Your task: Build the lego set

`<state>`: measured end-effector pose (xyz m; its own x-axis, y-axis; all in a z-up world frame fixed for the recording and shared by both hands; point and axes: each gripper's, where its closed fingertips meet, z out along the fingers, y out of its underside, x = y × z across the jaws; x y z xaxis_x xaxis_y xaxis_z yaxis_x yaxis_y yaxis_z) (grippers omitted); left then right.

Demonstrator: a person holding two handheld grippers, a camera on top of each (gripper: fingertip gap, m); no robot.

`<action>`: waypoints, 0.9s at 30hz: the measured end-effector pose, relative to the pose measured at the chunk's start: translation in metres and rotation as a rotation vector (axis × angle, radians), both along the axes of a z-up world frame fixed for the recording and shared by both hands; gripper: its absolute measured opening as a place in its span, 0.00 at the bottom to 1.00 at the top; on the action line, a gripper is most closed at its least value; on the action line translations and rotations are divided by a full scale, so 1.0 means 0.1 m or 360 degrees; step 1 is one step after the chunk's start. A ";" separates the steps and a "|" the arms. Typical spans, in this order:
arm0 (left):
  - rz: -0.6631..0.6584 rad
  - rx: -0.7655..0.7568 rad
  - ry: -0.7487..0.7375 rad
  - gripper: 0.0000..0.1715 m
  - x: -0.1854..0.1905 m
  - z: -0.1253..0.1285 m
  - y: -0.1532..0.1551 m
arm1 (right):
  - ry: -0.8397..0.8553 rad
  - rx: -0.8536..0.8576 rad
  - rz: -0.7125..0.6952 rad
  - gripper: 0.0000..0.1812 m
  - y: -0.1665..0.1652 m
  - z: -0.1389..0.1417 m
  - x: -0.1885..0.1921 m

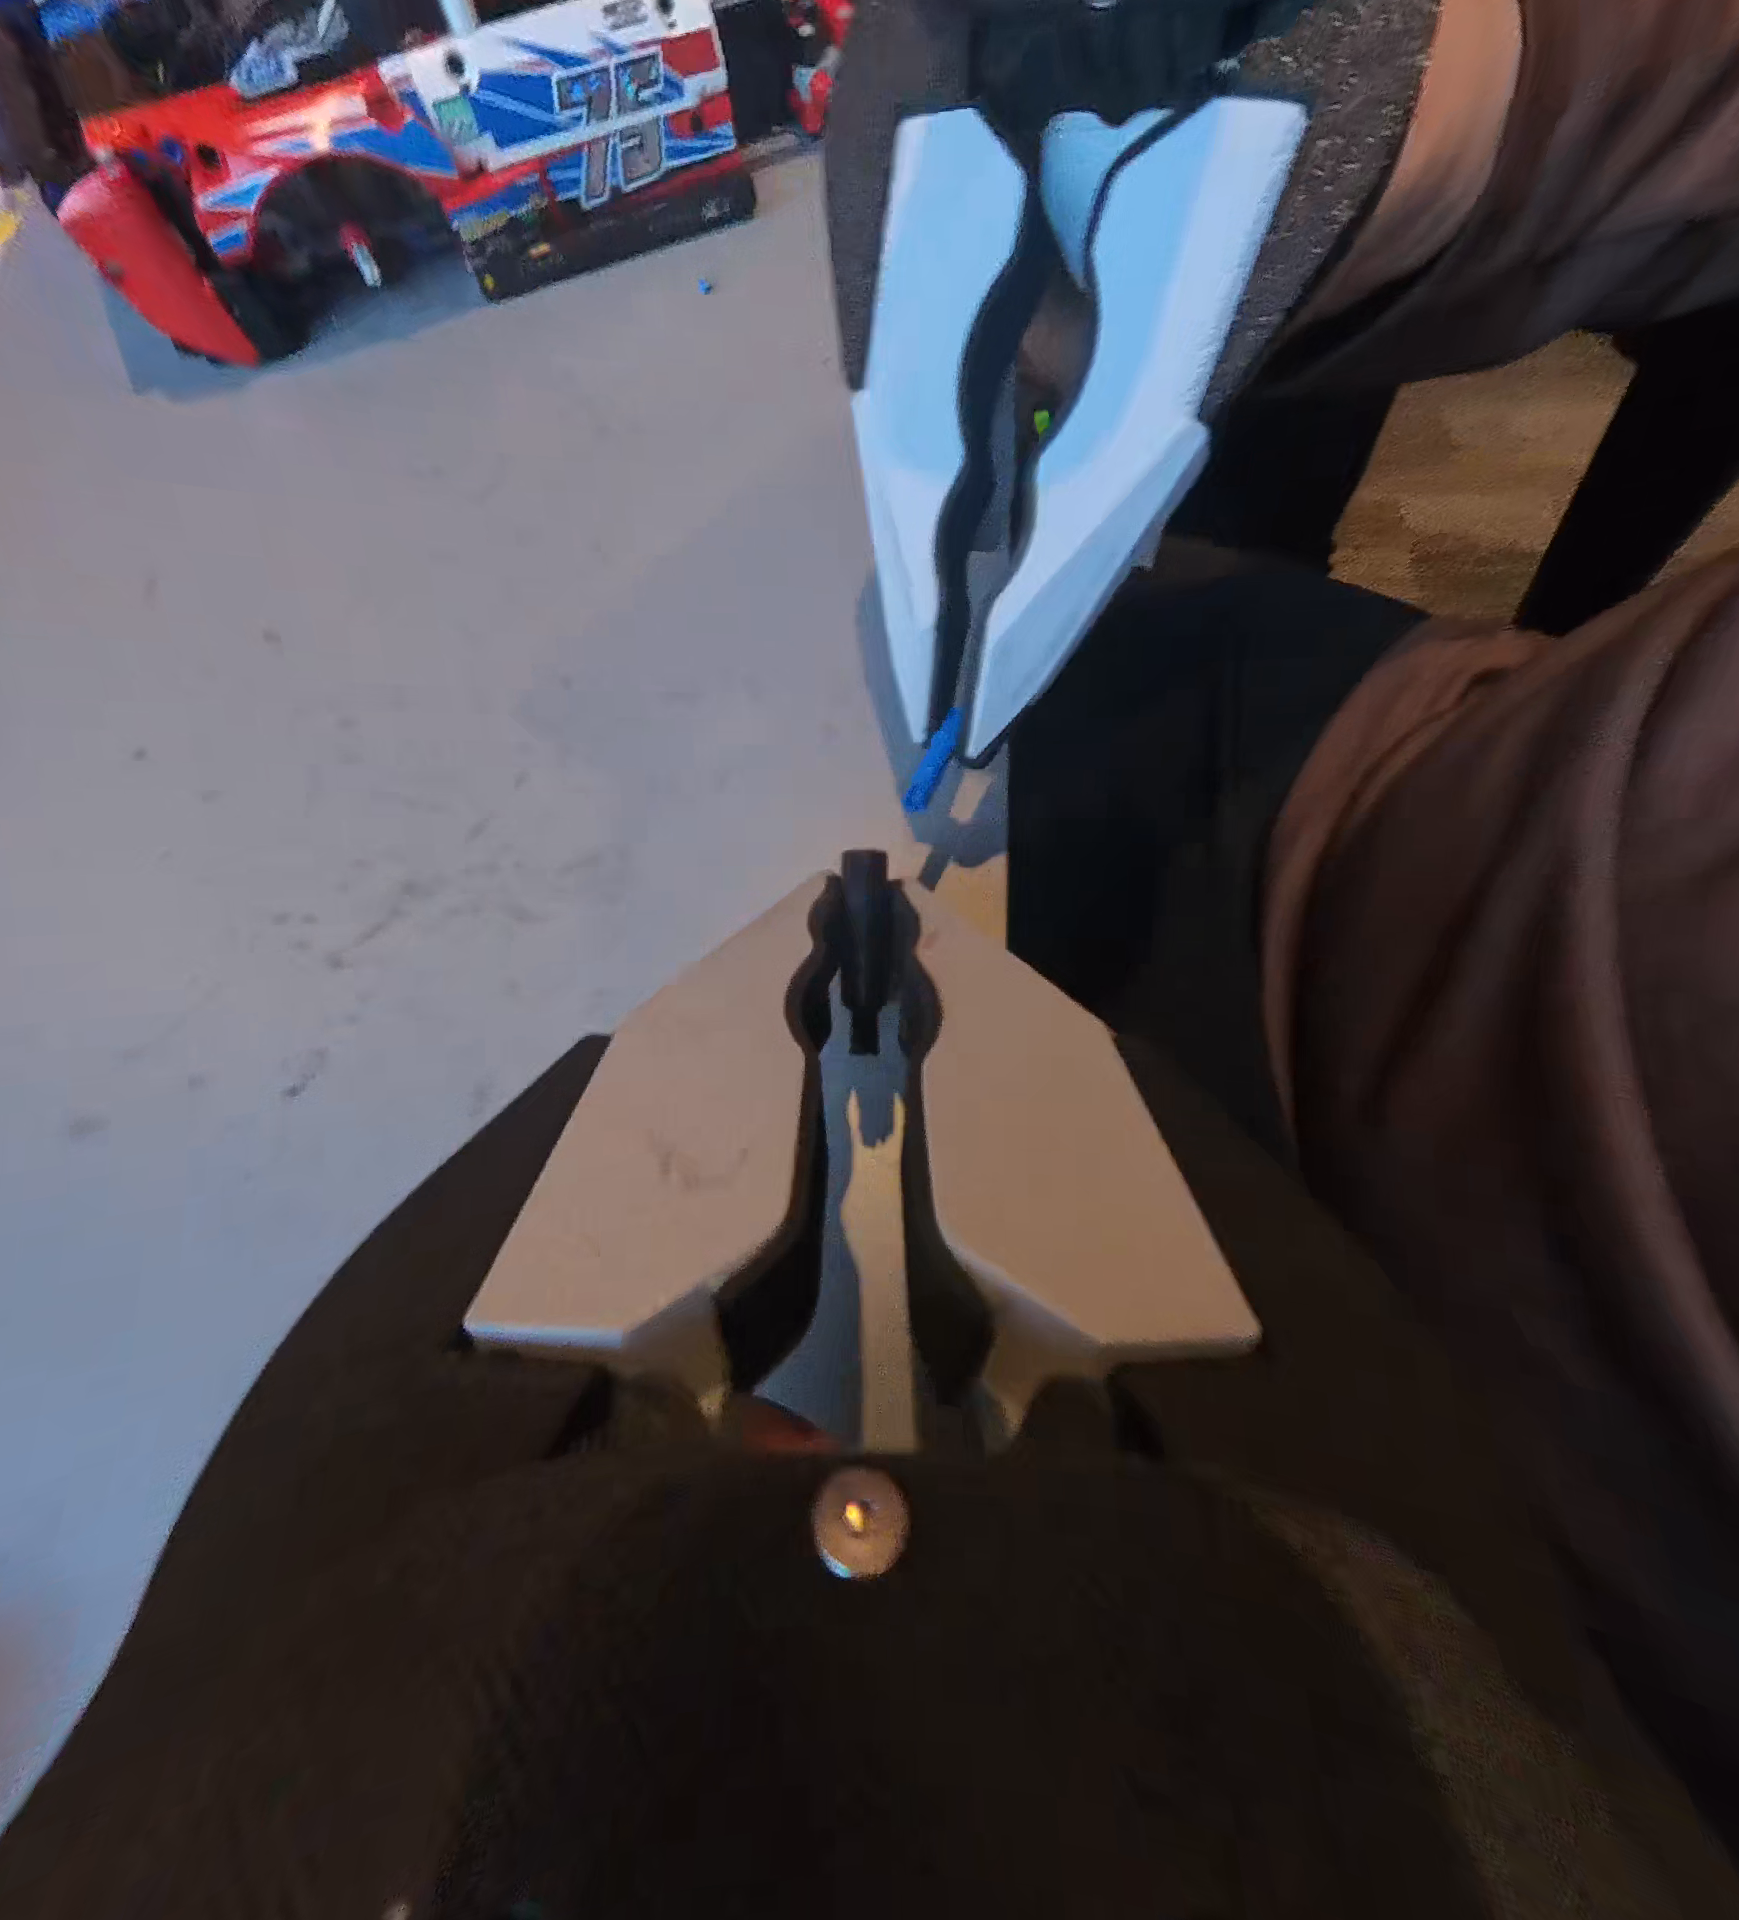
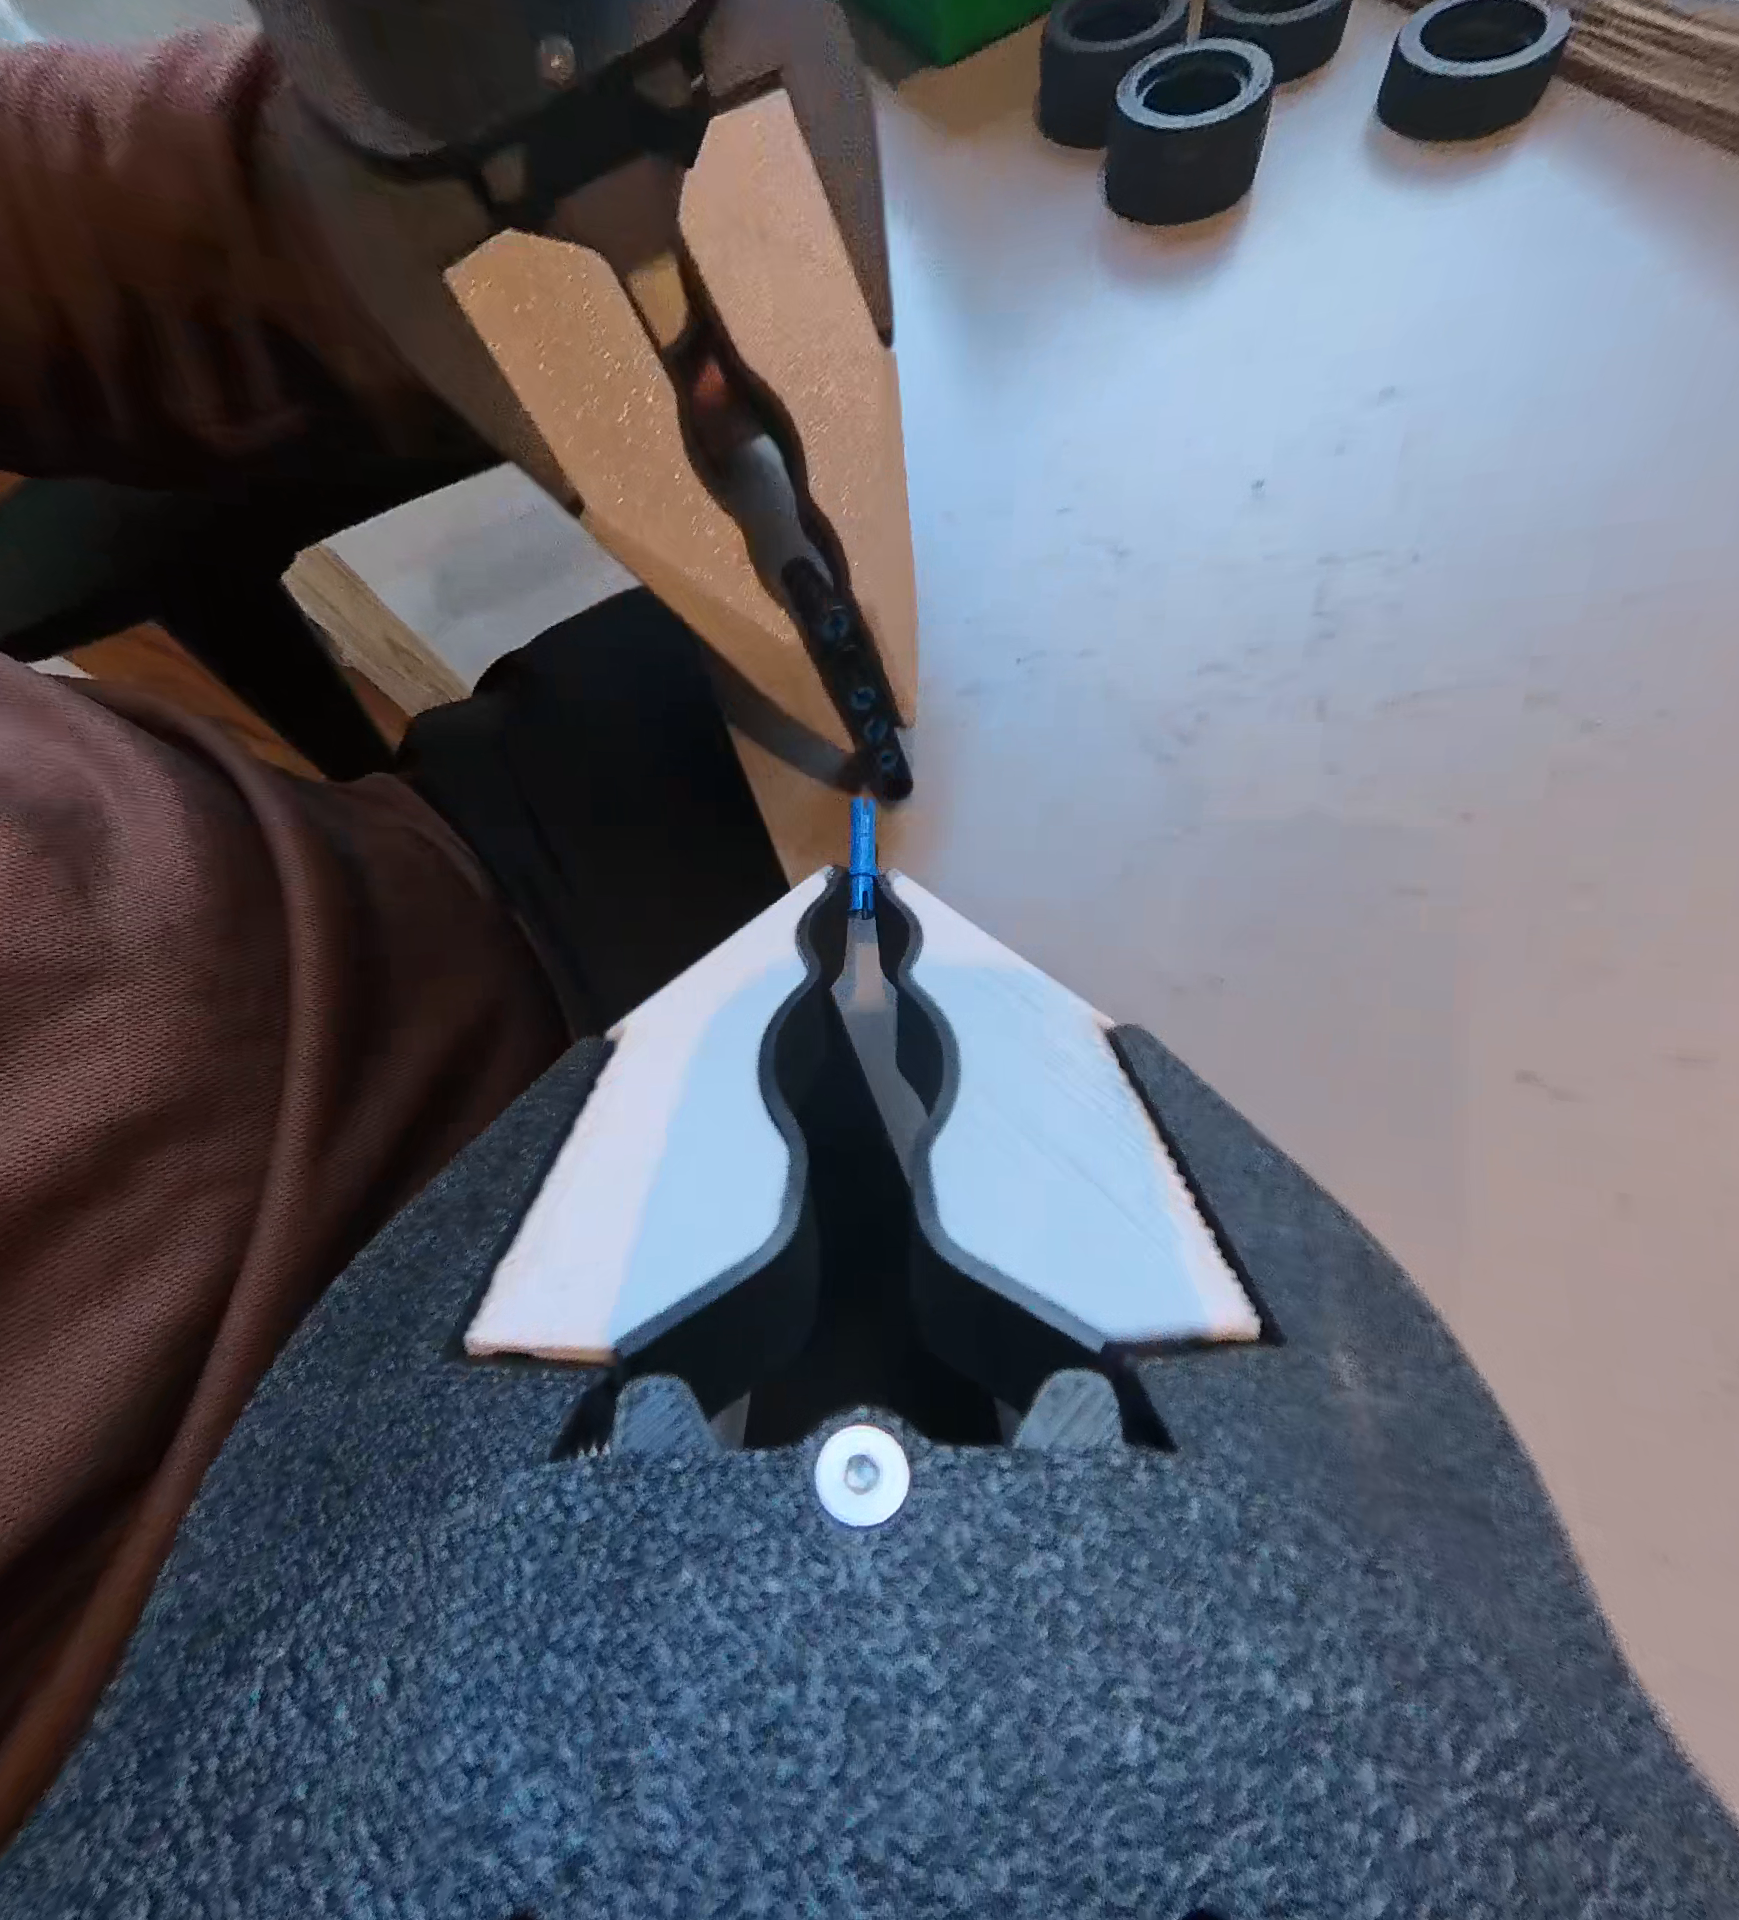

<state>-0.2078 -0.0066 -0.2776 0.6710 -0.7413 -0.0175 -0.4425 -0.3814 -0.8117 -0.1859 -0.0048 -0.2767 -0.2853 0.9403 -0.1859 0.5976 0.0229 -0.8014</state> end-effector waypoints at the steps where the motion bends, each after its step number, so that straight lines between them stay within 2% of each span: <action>1: -0.0005 -0.0025 -0.0005 0.03 -0.03 -0.01 0.00 | -0.0004 -0.0015 0.0002 0.02 0.00 -0.01 0.00; 6: -0.0049 0.0007 0.0185 0.03 -0.10 -0.12 -0.05 | 0.0003 -0.0022 0.0025 0.02 -0.03 -0.02 -0.04; 12: -0.0187 0.0080 0.0239 0.03 0.00 -0.13 -0.09 | 0.0024 -0.0001 0.0093 0.02 -0.14 -0.01 -0.10; 17: -0.0193 0.0041 0.0207 0.03 0.01 -0.12 -0.09 | 0.0045 0.0043 0.0056 0.02 -0.09 0.00 -0.10; 23: -0.0178 0.0002 0.0229 0.11 -0.01 -0.16 -0.10 | 0.0037 0.0023 0.0064 0.02 -0.09 -0.01 -0.10; 25: -0.0146 0.0031 0.0189 0.10 -0.02 -0.11 -0.09 | 0.0042 0.0018 0.0065 0.02 -0.10 -0.01 -0.09; 27: -0.0146 0.0020 0.0136 0.03 -0.02 -0.08 -0.11 | 0.0044 0.0009 0.0068 0.02 -0.10 0.00 -0.09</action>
